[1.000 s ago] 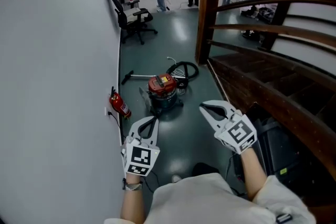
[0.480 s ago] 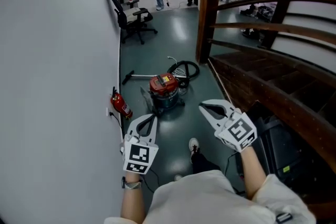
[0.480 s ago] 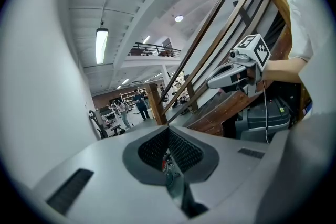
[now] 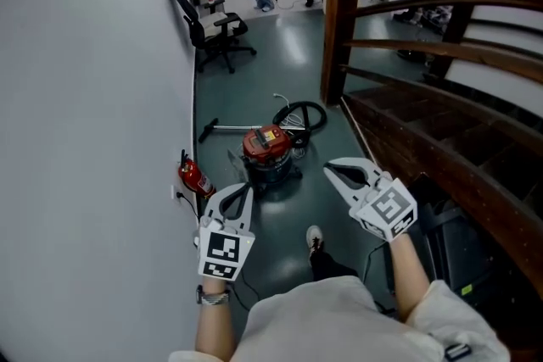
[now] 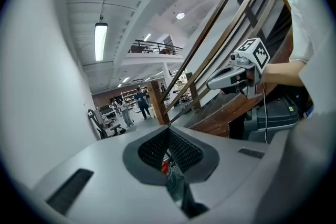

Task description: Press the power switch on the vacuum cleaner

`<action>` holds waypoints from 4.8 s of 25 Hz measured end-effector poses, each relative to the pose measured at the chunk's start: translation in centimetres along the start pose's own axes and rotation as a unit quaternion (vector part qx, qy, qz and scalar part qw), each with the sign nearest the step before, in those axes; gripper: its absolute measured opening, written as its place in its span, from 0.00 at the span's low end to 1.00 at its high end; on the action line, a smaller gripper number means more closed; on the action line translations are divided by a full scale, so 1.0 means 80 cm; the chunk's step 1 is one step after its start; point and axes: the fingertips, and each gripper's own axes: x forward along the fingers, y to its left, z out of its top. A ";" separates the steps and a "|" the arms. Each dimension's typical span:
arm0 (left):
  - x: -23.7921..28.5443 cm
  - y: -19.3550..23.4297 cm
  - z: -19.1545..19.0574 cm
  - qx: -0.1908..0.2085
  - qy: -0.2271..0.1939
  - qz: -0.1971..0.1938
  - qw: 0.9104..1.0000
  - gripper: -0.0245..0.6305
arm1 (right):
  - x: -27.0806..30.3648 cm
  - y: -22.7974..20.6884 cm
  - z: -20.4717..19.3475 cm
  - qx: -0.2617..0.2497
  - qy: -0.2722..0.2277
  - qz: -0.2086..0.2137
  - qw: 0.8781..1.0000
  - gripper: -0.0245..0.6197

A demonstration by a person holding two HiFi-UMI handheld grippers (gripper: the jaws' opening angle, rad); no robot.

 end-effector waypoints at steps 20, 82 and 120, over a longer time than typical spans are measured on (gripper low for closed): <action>0.200 0.079 0.037 -0.003 0.021 0.001 1.000 0.04 | 0.114 -0.189 -0.031 -0.004 0.034 0.033 0.999 0.08; 0.453 0.209 0.009 -0.026 0.069 0.000 0.997 0.04 | 0.314 -0.398 -0.095 -0.107 0.077 0.015 0.991 0.08; 0.690 0.264 -0.241 -0.047 0.151 -0.103 0.982 0.05 | 0.531 -0.439 -0.337 -0.083 0.168 0.063 0.980 0.08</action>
